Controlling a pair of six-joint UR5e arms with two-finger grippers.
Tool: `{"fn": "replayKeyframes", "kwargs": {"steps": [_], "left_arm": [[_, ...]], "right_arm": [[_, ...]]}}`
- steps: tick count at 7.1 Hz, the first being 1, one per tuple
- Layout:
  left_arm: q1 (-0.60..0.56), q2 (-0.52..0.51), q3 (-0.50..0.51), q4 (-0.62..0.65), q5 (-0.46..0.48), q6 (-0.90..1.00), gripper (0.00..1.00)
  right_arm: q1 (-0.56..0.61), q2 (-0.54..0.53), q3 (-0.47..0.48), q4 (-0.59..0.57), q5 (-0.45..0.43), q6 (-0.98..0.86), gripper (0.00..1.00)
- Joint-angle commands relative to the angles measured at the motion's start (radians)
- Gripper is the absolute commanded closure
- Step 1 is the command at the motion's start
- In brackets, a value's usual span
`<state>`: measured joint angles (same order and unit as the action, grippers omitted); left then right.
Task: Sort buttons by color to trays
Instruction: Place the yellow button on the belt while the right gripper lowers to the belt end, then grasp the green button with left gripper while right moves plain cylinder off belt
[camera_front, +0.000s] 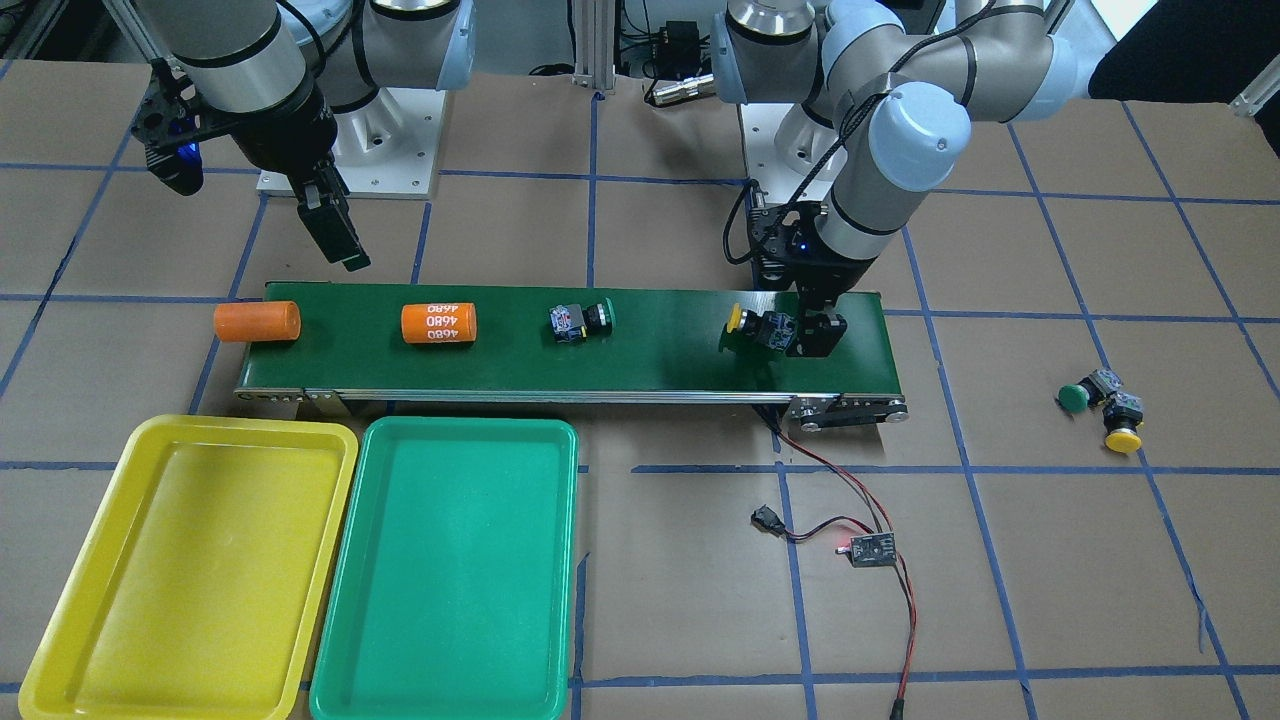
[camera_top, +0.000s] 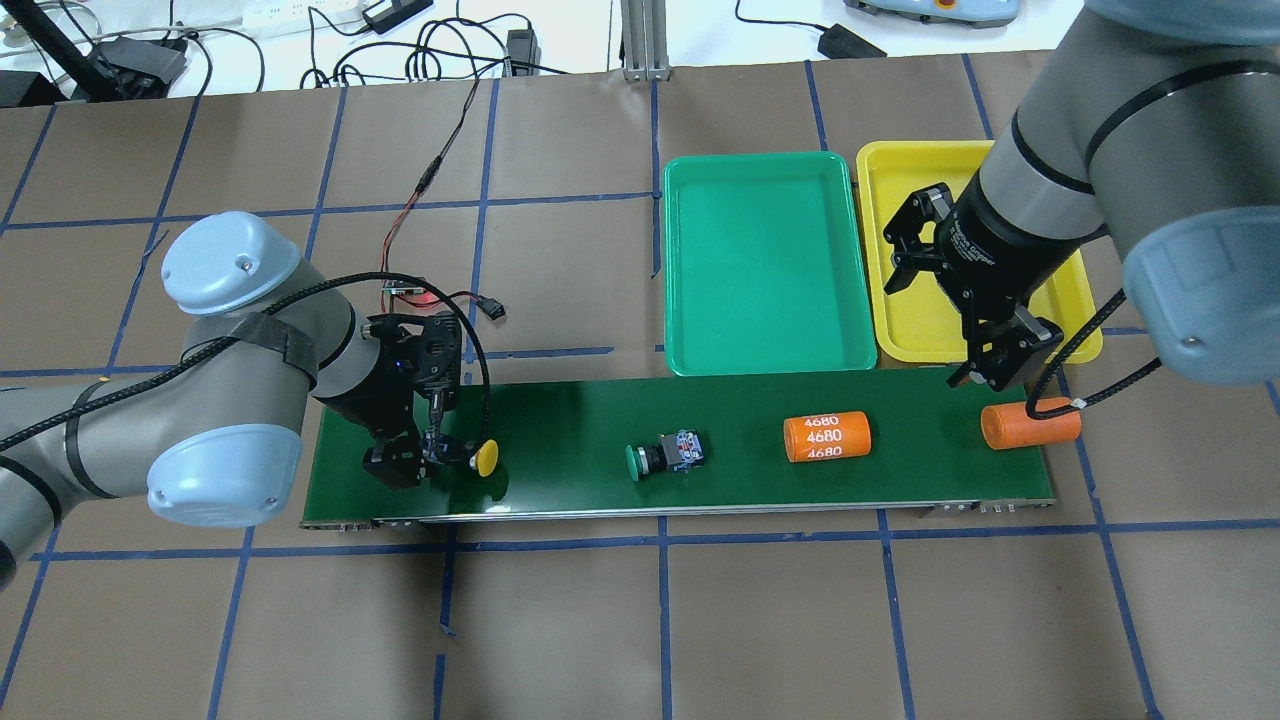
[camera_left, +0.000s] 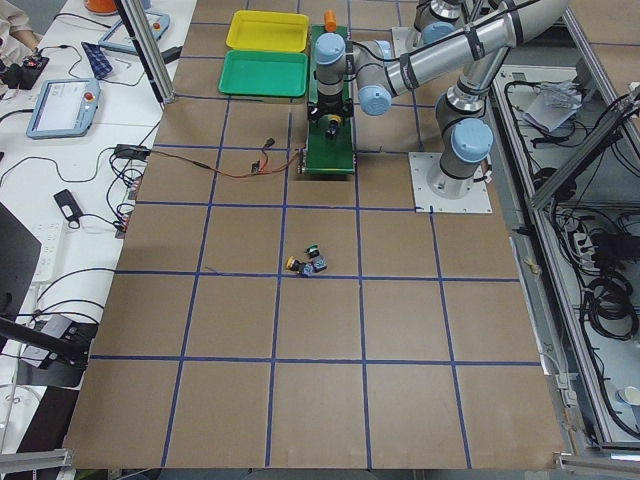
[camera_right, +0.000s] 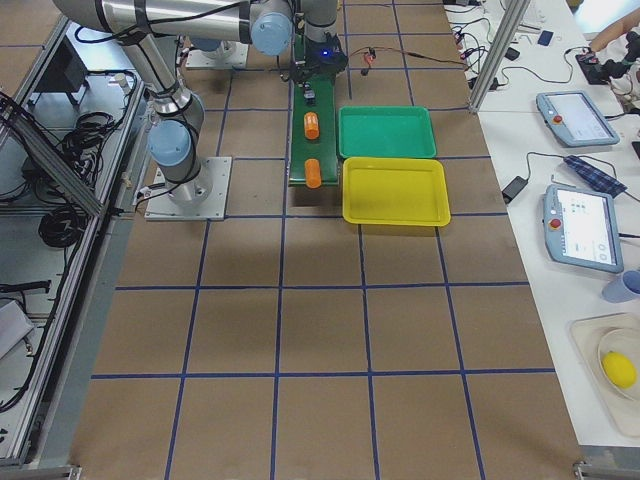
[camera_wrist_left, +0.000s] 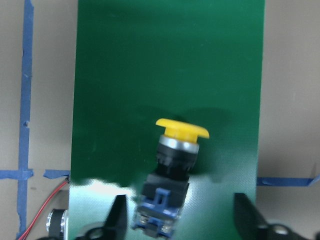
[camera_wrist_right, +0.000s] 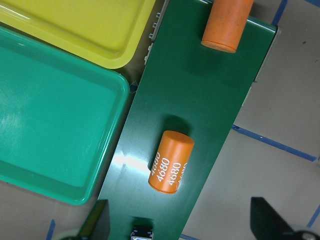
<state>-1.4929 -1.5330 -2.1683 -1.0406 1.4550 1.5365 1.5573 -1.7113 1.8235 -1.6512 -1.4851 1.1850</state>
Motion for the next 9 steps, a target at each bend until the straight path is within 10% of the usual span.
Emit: {"fn": "replayKeyframes", "kwargs": {"steps": [1,4,9], "left_arm": [[0.209,-0.012,0.002,0.094,-0.005,-0.047,0.00],[0.572,-0.082,0.008,0.151,-0.004,-0.033,0.00],[0.768,-0.287,0.084,0.232,-0.002,0.181,0.00]], "right_arm": [[0.009,0.010,0.020,-0.042,0.046,0.086,0.00],[0.020,0.010,0.059,-0.099,0.051,0.119,0.00],[0.038,0.036,0.085,-0.148,0.048,0.120,0.00]]}}
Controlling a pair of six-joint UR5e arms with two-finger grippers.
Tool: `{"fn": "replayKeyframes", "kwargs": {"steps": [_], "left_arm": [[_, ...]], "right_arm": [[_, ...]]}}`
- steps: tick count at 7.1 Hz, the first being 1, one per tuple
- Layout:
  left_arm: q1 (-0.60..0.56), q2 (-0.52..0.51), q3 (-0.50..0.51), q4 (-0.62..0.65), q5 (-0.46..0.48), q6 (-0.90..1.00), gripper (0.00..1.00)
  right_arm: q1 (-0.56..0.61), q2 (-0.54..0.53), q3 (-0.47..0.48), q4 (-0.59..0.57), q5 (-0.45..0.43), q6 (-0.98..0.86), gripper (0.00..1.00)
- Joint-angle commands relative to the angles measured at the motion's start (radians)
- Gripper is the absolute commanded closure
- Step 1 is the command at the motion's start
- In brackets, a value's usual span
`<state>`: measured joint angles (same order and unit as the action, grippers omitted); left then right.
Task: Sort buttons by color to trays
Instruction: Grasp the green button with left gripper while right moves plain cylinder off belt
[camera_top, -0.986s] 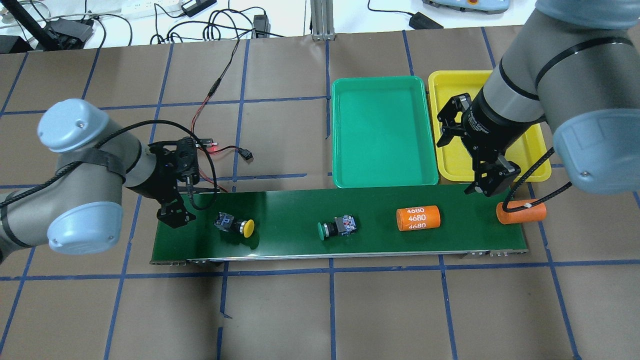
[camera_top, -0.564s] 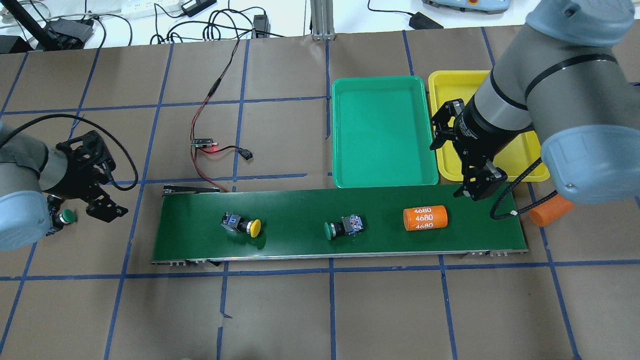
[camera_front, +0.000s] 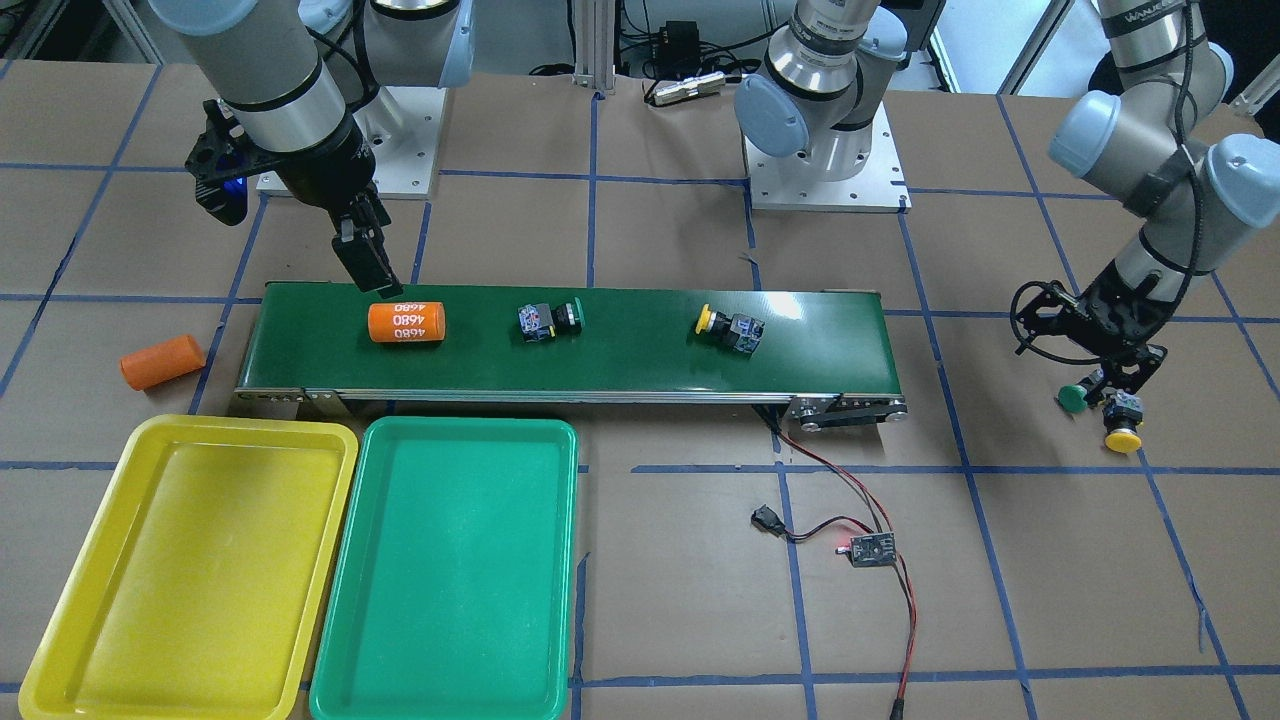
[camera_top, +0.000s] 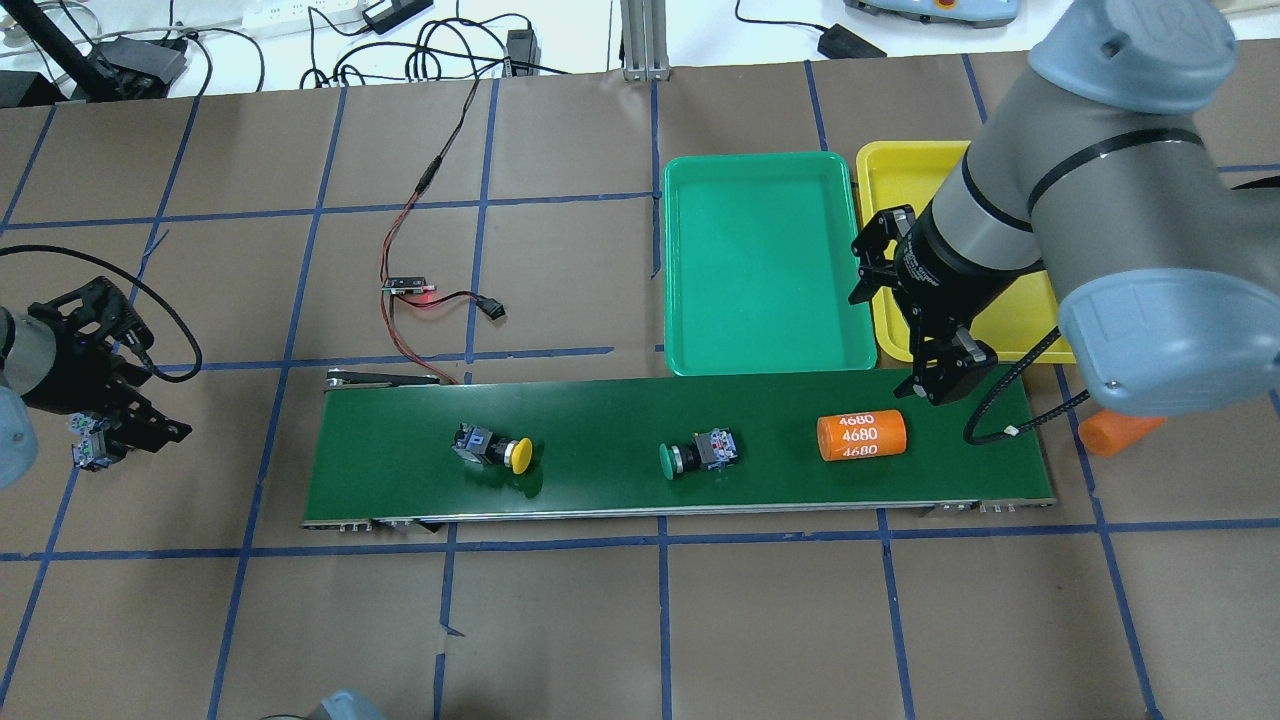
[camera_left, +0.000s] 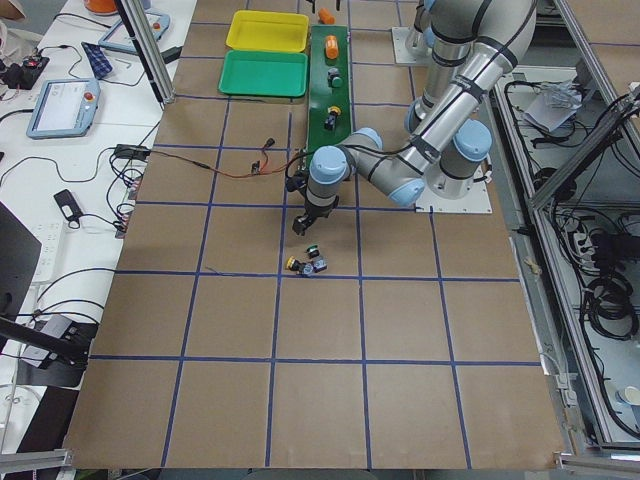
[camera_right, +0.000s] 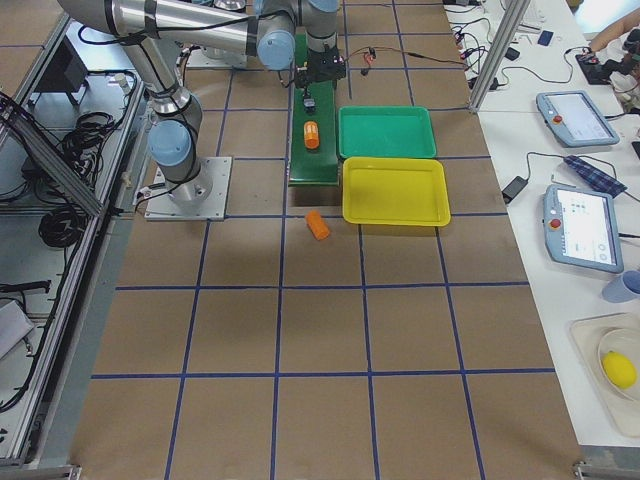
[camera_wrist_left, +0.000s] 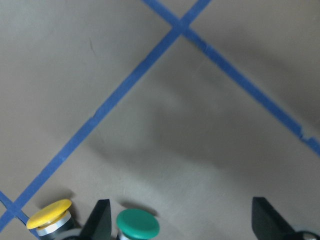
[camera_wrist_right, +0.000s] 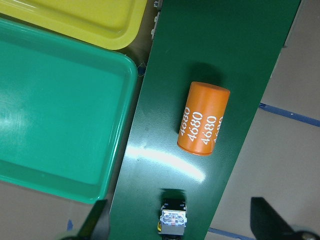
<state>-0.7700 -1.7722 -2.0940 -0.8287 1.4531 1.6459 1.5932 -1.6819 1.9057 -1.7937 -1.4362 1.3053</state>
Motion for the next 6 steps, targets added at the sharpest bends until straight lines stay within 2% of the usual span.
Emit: {"fn": "replayKeyframes", "kwargs": {"steps": [1,3,4,5,6], "left_arm": [[0.073,-0.081,0.009,0.061,-0.002,0.093,0.00],[0.086,-0.125,0.000,0.095,-0.002,0.140,0.00],[0.084,-0.131,0.002,0.097,-0.003,0.149,0.19],[0.083,-0.133,0.002,0.097,-0.002,0.155,0.59],[0.078,-0.133,0.000,0.097,-0.002,0.158,0.72]], "right_arm": [[0.001,0.005,0.015,-0.007,-0.001,0.000,0.00],[0.002,0.005,0.018,0.000,-0.013,0.005,0.00],[0.002,0.007,0.027,0.005,-0.013,0.026,0.00],[0.002,0.005,0.060,0.005,-0.013,0.049,0.00],[0.002,0.005,0.087,0.002,-0.012,0.051,0.00]]}}
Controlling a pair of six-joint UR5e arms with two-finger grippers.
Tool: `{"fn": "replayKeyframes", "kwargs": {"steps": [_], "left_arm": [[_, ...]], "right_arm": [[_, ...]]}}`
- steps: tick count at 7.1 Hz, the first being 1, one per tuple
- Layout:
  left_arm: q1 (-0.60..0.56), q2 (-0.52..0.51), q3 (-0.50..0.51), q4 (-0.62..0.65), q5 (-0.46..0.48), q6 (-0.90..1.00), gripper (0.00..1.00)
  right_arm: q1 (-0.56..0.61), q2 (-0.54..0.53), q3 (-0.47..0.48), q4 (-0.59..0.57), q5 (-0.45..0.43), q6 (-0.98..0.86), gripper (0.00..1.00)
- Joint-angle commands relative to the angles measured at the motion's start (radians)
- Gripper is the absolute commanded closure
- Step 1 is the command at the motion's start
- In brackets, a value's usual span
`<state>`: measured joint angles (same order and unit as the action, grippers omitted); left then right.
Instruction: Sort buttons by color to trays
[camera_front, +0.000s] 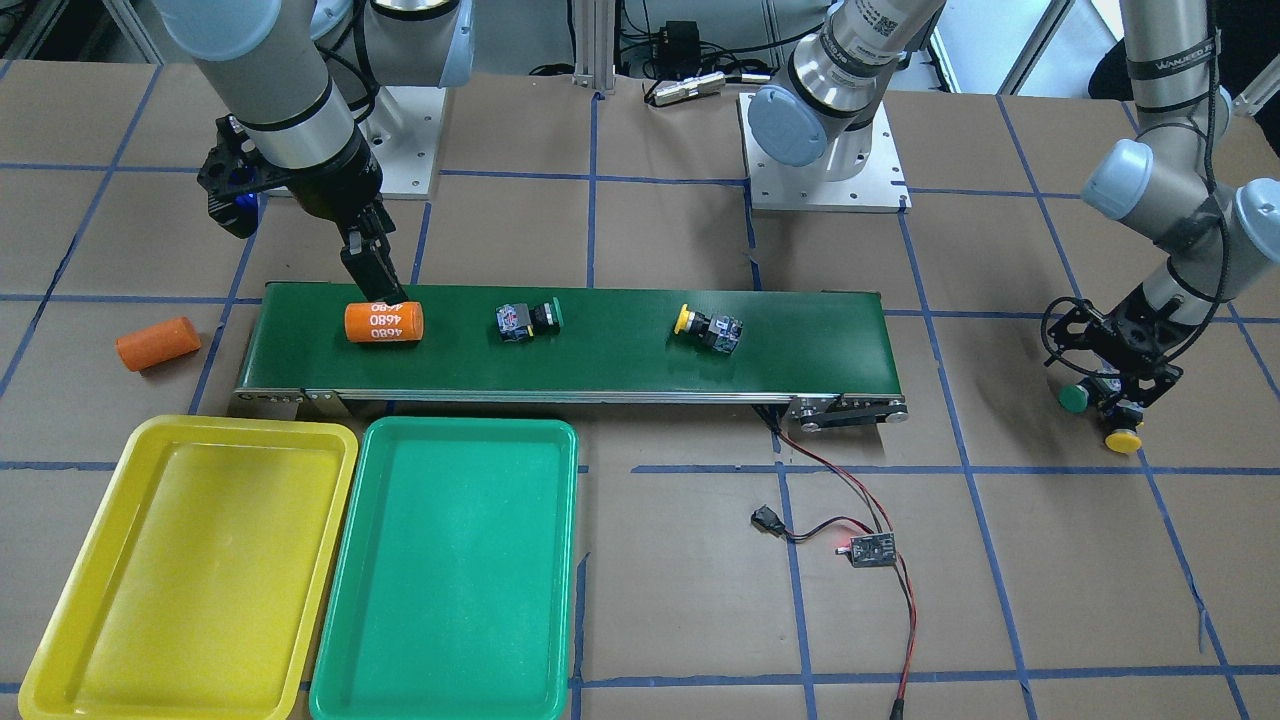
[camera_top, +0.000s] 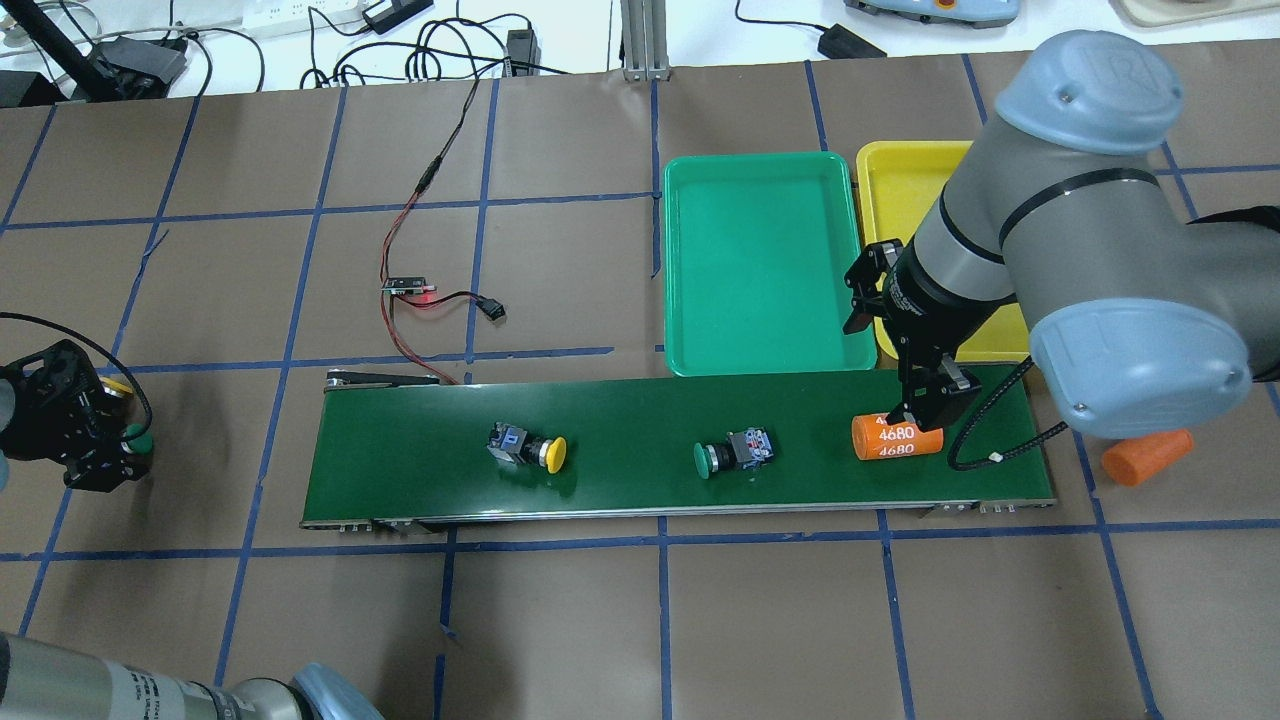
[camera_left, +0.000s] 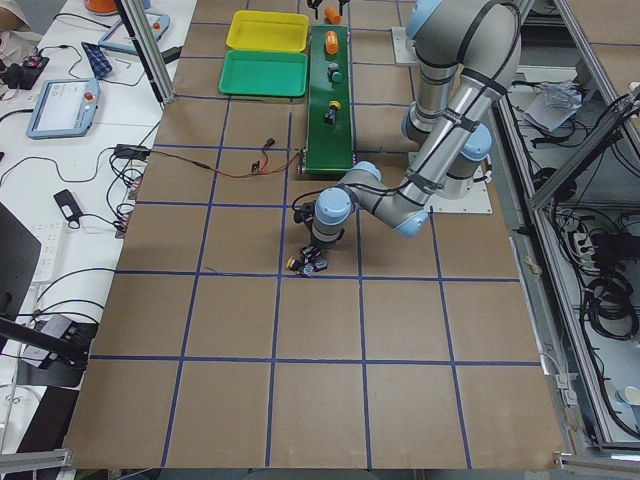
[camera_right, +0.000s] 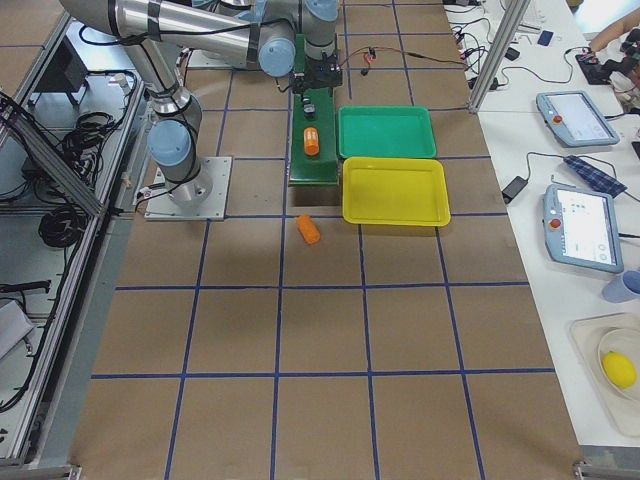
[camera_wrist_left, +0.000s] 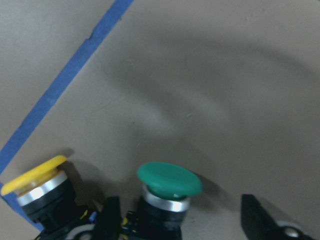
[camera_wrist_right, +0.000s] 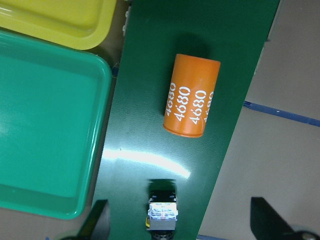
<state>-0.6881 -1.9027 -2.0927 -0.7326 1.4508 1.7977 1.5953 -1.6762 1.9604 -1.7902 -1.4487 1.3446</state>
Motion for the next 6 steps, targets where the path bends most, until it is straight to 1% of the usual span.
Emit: {"fn": "replayKeyframes", "kwargs": {"steps": [1,2,3,4,5,6], "left_arm": [[-0.013,-0.001,-0.001,-0.001,-0.006,0.032,0.73],[-0.016,0.013,0.000,-0.014,-0.007,0.041,0.73],[-0.037,0.030,0.002,-0.040,-0.009,0.042,0.73],[-0.106,0.063,0.003,-0.059,0.002,0.042,0.73],[-0.173,0.100,0.003,-0.091,0.002,0.042,0.73],[-0.259,0.146,0.008,-0.153,0.003,0.040,0.72]], "right_arm": [[0.000,0.000,0.034,-0.011,0.011,0.021,0.00],[0.000,0.001,0.041,-0.012,0.011,0.021,0.00],[0.003,0.007,0.070,-0.056,0.011,0.021,0.00],[0.005,0.018,0.098,-0.142,0.008,0.021,0.00],[0.023,0.021,0.124,-0.181,0.007,0.021,0.00],[0.043,0.030,0.177,-0.242,-0.001,0.021,0.00]]}}
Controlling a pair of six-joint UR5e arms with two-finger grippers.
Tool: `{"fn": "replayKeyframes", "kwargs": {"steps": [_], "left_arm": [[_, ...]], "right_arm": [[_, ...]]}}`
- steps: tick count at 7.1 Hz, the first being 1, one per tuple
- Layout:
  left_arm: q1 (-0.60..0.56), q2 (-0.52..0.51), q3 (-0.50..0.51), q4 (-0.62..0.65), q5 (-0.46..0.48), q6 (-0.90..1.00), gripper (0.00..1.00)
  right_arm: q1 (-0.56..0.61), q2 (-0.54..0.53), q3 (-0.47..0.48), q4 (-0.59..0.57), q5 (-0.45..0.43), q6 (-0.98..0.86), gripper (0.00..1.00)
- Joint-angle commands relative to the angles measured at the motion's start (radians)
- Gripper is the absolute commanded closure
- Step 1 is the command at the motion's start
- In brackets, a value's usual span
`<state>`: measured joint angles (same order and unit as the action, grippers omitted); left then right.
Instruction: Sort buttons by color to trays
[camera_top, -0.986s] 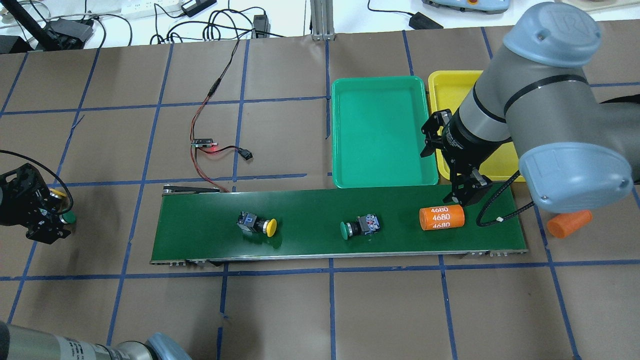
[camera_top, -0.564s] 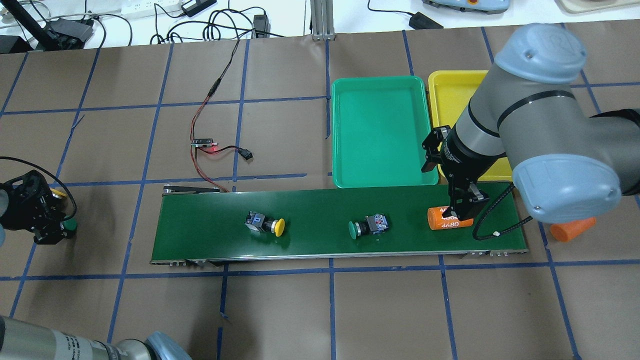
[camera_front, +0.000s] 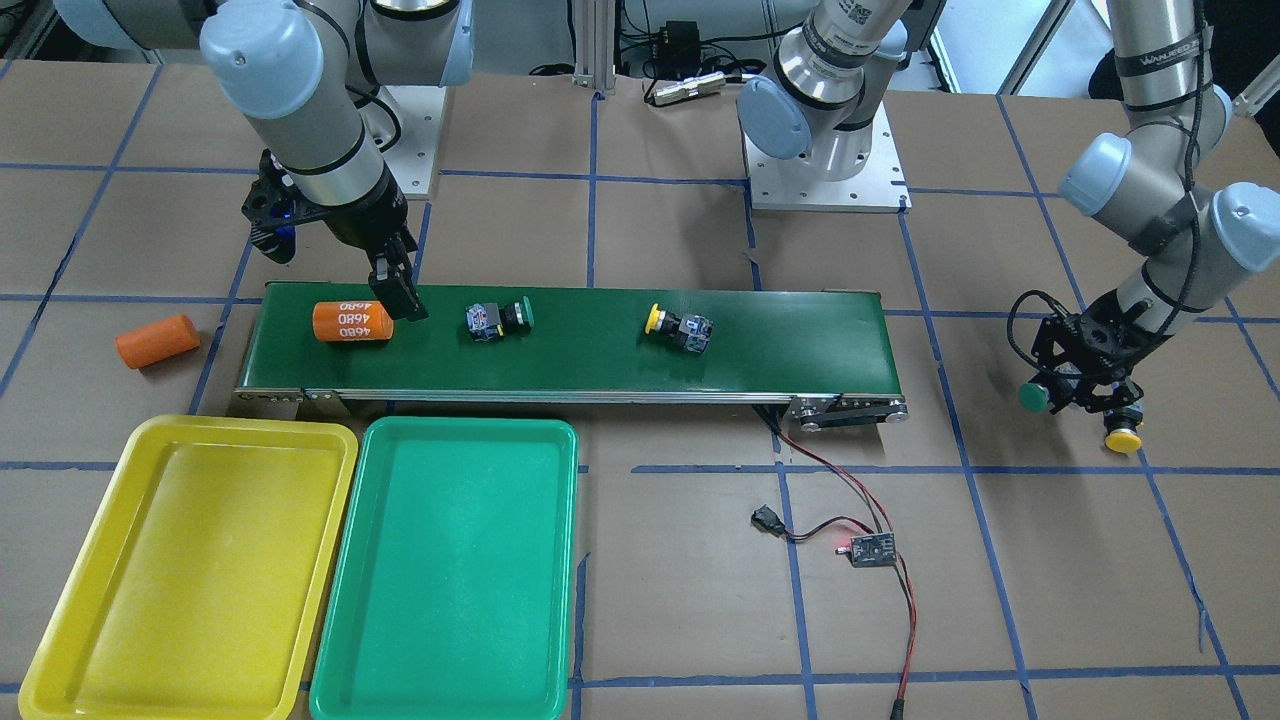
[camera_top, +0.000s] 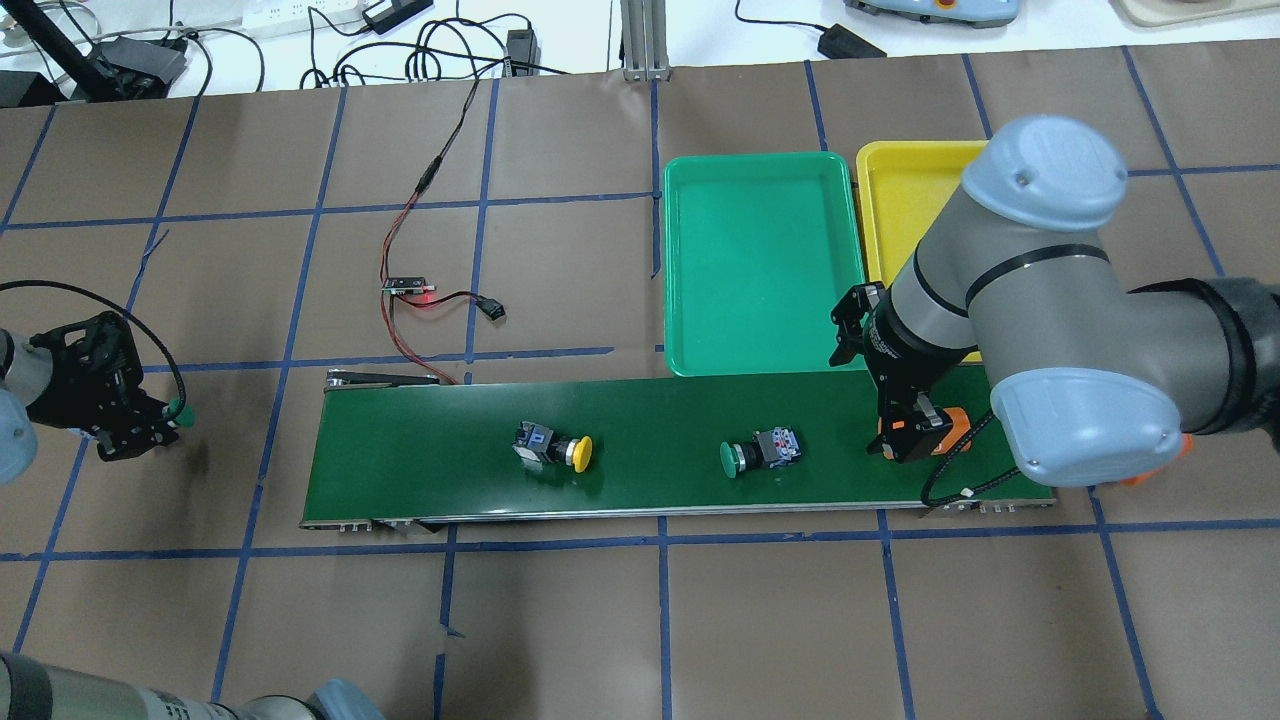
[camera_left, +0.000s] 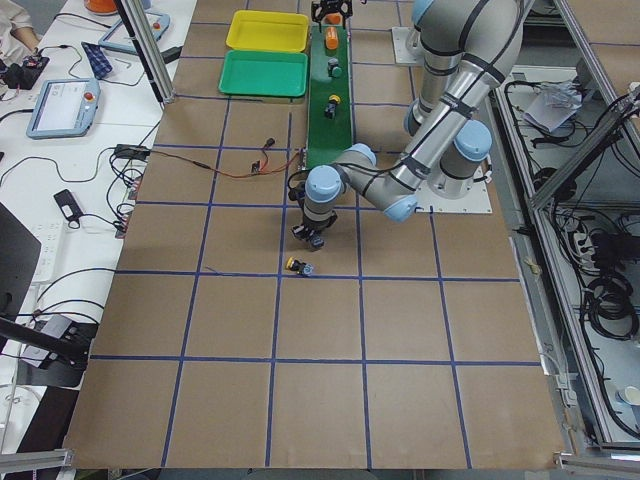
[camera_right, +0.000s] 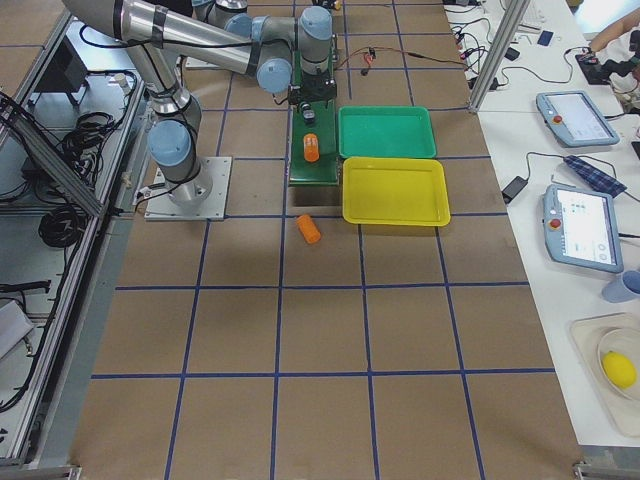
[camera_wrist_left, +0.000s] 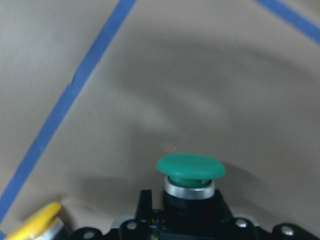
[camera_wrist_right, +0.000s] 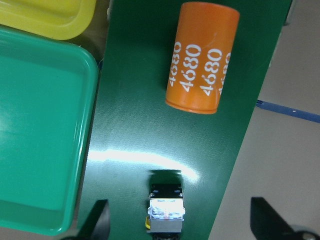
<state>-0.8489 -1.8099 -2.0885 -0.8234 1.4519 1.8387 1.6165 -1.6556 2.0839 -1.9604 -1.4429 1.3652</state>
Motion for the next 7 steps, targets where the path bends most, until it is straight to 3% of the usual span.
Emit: {"fn": "replayKeyframes", "kwargs": {"steps": [1,3,5,6,7], "left_arm": [[-0.178,0.107,0.030,-0.145,0.002,-0.001,0.72],[-0.357,0.197,0.062,-0.329,0.001,0.001,0.73],[-0.545,0.242,0.007,-0.338,0.001,-0.031,0.71],[-0.600,0.256,-0.060,-0.301,-0.005,-0.094,0.59],[-0.619,0.245,-0.103,-0.205,-0.010,-0.143,0.40]], "right_arm": [[0.023,0.013,0.106,-0.178,-0.008,0.000,0.00],[0.023,0.023,0.119,-0.203,-0.004,0.000,0.00],[0.023,0.048,0.113,-0.207,-0.014,-0.001,0.00],[0.022,0.051,0.113,-0.212,-0.022,-0.003,0.00],[0.022,0.074,0.111,-0.242,-0.062,-0.003,0.00]]}}
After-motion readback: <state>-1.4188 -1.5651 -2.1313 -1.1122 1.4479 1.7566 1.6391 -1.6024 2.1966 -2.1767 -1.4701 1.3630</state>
